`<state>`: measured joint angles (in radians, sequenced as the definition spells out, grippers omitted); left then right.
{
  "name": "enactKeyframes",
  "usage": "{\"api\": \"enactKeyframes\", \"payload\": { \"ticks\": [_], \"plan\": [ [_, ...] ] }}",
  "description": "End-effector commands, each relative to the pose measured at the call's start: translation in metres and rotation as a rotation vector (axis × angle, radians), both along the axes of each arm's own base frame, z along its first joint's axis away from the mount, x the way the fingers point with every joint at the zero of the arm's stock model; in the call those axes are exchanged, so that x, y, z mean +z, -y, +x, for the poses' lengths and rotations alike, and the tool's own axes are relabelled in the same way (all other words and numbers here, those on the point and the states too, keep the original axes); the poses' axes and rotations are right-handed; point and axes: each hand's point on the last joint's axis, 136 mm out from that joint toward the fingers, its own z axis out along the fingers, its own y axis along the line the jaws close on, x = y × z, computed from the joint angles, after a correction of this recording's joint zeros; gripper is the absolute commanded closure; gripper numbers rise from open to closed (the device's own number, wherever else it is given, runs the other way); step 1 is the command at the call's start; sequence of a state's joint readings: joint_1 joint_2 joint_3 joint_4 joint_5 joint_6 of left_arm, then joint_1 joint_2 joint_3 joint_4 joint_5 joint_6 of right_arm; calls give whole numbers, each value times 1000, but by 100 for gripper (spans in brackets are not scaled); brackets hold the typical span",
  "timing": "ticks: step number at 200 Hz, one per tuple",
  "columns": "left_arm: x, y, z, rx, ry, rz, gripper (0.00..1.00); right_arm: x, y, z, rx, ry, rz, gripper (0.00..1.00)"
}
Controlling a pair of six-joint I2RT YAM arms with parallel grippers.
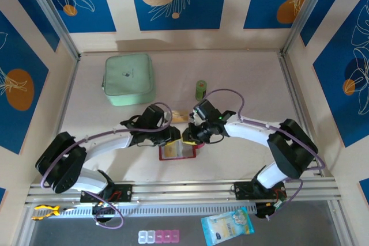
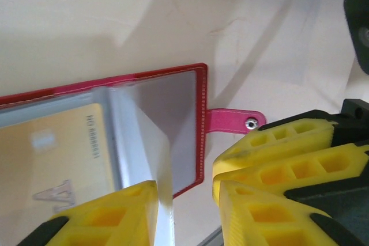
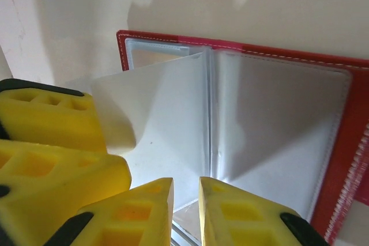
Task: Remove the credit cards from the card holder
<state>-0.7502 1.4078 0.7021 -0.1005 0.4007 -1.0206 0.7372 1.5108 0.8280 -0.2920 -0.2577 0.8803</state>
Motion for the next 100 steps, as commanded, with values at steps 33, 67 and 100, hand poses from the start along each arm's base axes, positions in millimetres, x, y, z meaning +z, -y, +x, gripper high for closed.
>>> {"api": "enactKeyframes", "payload": {
  "ticks": [33, 67, 100],
  "plan": [
    [0, 33, 0, -72, -12, -31, 56, 10, 39, -1, -60, 46, -67, 76],
    [-15, 47, -1, -101, -30, -26, 52, 13, 51, -2, -93, 50, -57, 74],
    [-27, 51, -3, -107, -57, -24, 51, 15, 56, -4, -104, 53, -50, 73]
  ]
}}
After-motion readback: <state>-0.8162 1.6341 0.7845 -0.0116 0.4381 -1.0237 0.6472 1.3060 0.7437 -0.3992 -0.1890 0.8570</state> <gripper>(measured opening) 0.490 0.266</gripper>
